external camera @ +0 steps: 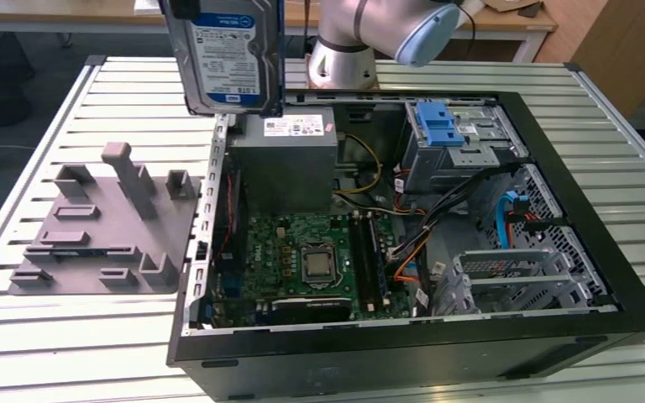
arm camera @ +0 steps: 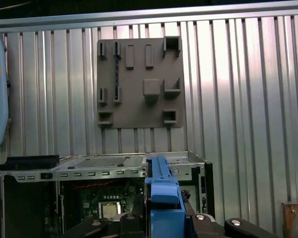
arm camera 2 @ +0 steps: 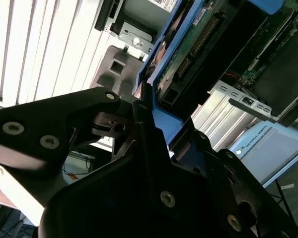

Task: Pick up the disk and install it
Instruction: 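Pick up the disk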

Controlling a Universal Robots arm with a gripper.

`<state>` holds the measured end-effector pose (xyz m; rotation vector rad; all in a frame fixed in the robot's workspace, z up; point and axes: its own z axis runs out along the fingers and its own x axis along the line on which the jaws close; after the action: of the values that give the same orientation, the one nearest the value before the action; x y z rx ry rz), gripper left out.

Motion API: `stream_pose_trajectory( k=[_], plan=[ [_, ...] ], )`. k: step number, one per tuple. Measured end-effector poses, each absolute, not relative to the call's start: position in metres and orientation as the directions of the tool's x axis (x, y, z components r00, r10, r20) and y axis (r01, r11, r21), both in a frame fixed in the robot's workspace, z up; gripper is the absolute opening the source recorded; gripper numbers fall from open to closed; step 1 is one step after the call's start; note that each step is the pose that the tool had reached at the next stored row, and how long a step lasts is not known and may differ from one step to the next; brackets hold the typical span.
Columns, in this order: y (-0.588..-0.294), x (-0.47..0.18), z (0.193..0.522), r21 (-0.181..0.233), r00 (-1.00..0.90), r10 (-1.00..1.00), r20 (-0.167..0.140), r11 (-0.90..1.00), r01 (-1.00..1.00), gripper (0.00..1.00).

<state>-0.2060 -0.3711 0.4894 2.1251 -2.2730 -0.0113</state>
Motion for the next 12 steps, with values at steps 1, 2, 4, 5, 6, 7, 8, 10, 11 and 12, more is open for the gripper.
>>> stream_pose_trajectory(
  k=[1,2,4,5,6,7,8,10,11,12],
  plan=[
    [-0.372,-0.203,0.489,0.026,-0.067,-0.998,0.017,0.067,-0.997,0.36],
    [-0.373,-0.201,0.489,0.026,-0.067,-0.998,0.017,0.067,-0.997,0.36],
    [-0.375,-0.198,0.489,0.026,-0.067,-0.998,0.017,0.067,-0.997,0.36],
    [-0.377,-0.197,0.488,0.026,-0.067,-0.998,0.017,0.067,-0.997,0.36],
    [-0.379,-0.196,0.488,0.026,-0.067,-0.998,0.017,0.067,-0.997,0.36],
    [-0.381,-0.195,0.488,0.026,-0.067,-0.998,0.017,0.067,-0.997,0.36],
    [-0.383,-0.194,0.487,0.026,-0.067,-0.998,0.017,0.067,-0.997,0.36],
    [-0.387,-0.192,0.487,0.026,-0.067,-0.998,0.017,0.067,-0.997,0.36],
    [-0.389,-0.191,0.487,0.026,-0.067,-0.998,0.017,0.067,-0.997,0.36],
    [-0.391,-0.19,0.486,0.026,-0.067,-0.998,0.017,0.067,-0.997,0.36]
  ],
)
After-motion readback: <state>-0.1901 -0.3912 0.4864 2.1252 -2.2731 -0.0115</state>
